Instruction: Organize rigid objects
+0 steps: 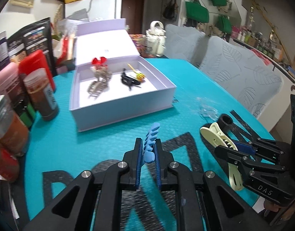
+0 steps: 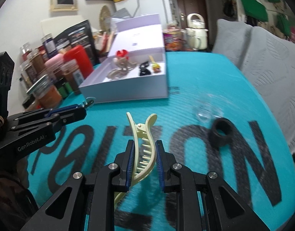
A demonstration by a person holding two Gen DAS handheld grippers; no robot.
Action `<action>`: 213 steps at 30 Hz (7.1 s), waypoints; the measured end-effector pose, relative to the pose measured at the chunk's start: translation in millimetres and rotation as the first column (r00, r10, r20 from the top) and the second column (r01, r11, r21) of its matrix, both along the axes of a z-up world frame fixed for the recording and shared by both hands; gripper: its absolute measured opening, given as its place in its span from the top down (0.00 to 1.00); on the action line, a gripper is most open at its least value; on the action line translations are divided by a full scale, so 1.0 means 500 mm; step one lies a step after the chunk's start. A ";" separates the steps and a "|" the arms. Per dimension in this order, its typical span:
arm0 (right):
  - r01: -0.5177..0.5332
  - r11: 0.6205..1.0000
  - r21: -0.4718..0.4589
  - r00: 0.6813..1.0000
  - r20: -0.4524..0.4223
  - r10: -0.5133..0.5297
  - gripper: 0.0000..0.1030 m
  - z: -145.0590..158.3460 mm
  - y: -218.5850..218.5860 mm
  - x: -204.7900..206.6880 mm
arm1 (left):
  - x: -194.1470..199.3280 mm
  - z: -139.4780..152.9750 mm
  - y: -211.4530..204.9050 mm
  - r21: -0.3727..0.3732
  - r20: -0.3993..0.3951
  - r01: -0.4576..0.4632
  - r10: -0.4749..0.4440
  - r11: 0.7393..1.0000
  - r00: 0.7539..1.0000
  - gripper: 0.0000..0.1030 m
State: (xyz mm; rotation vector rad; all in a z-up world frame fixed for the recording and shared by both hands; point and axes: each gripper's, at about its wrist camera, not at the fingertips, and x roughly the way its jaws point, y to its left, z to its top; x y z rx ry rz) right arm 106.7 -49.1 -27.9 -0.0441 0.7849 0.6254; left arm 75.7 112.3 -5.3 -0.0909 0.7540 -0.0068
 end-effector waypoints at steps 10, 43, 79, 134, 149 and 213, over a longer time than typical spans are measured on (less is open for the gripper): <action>-0.111 0.994 0.002 0.993 0.032 0.111 0.80 0.037 0.077 0.005 | -0.016 0.052 0.055 0.012 0.060 -0.065 0.064 0.998 0.996 0.88; -0.218 0.976 -0.018 0.959 0.184 0.218 0.80 0.202 0.214 0.193 | 0.173 0.192 0.155 0.050 0.218 -0.074 0.061 0.996 0.974 0.88; -0.134 0.990 -0.031 0.987 0.085 0.137 0.80 0.107 0.301 0.470 | 0.433 0.061 0.241 -0.007 0.043 -0.094 0.094 0.996 0.995 0.88; -0.101 0.993 -0.067 0.994 0.035 0.103 0.74 0.095 0.303 0.478 | 0.458 0.040 0.246 0.029 -0.099 -0.161 0.163 0.986 0.982 0.88; -0.100 0.995 -0.026 0.988 0.119 0.103 0.74 0.165 0.276 0.423 | 0.400 0.125 0.254 0.049 0.005 -0.199 0.199 0.979 0.980 0.88; 0.118 0.993 -0.030 0.970 0.216 -0.109 0.29 0.191 -0.073 0.005 | 0.035 0.168 -0.037 0.049 0.134 0.001 -0.007 0.999 0.991 0.00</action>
